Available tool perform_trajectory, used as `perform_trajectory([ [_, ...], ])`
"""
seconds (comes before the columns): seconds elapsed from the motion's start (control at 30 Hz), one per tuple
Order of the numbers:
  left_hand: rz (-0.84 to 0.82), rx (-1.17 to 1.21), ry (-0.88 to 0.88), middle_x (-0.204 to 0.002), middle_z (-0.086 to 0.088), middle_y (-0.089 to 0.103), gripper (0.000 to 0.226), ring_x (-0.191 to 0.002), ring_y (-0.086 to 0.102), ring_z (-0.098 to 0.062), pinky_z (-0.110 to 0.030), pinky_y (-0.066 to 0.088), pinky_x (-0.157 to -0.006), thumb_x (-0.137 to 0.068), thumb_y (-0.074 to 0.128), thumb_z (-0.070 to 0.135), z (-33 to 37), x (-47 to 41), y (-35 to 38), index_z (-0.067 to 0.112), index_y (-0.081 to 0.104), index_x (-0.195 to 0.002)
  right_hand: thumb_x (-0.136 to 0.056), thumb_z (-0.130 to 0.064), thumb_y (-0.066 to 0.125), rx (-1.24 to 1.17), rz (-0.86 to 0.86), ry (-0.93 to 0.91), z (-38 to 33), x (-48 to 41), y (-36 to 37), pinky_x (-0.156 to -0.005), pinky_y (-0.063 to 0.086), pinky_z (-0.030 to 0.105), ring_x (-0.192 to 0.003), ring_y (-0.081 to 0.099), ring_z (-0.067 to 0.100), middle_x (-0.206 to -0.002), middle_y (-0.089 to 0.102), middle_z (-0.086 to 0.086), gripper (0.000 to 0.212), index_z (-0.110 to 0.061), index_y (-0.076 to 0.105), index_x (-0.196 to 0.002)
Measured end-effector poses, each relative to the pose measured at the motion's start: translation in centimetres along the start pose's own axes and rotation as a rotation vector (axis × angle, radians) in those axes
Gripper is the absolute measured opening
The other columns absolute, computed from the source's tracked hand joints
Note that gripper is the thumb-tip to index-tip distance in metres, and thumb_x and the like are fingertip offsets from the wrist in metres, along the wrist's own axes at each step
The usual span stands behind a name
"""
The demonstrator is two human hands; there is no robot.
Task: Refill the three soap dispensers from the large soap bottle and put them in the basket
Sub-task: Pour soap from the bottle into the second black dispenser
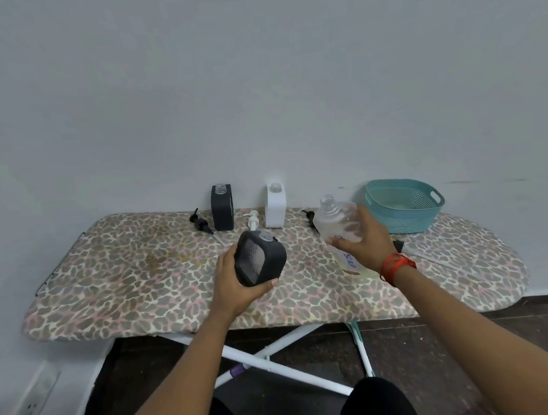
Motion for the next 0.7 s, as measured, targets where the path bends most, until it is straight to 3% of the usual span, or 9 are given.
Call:
perform_trajectory([
  [0.13, 0.011, -0.026, 0.017, -0.135, 0.007, 0.042, 0.114, -0.126, 0.044, -0.010, -0.036, 0.044, -0.108, -0.057, 0.092, 0.060, 0.3, 0.3, 0.2, 0.021, 0.037, -0.149, -0.071, -0.038, 0.087, 0.148, -0.088, -0.058, -0.4, -0.7, 0.9, -0.079, 0.042, 0.027, -0.098, 0.057, 0.014, -0.112, 0.059, -0.003, 0.075, -0.019, 0.046, -0.131],
  [0.3, -0.006, 0.001, -0.054, -0.148, 0.004, 0.042, 0.123, -0.134, 0.044, -0.015, -0.041, 0.044, -0.112, -0.055, 0.092, 0.057, -0.5, 0.3, 0.3, 0.021, 0.029, -0.155, -0.074, -0.035, 0.083, 0.328, -0.229, -0.126, -1.1, -1.5, 2.0, -0.079, 0.041, 0.028, -0.101, 0.058, 0.019, -0.114, 0.059, -0.004, 0.072, -0.023, 0.044, -0.133],
  [0.43, -0.007, 0.048, -0.059, -0.147, 0.009, 0.044, 0.121, -0.133, 0.046, -0.010, -0.039, 0.043, -0.113, -0.056, 0.098, 0.048, -0.8, 0.1, 0.3, 0.021, 0.032, -0.155, -0.074, -0.037, 0.078, 0.487, -0.279, -0.164, -1.9, -2.4, 2.4, -0.084, 0.050, 0.034, -0.106, 0.061, 0.024, -0.125, 0.062, 0.002, 0.076, -0.027, 0.041, -0.139],
  [0.7, -0.007, 0.033, -0.039, -0.146, 0.012, 0.049, 0.120, -0.134, 0.047, -0.006, -0.042, 0.046, -0.111, -0.054, 0.096, 0.058, -1.3, -0.1, 0.4, 0.028, 0.036, -0.154, -0.075, -0.034, 0.074, 0.659, -0.343, -0.232, -3.7, -4.3, 3.1, -0.080, 0.053, 0.038, -0.102, 0.062, 0.025, -0.122, 0.063, -0.001, 0.069, -0.030, 0.040, -0.135],
])
Point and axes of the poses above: each hand's wrist, its own x-axis away from the middle knuckle, its own y-axis out of the palm, z = x × y, the point moved 4 cm from there along -x, towards the middle knuckle
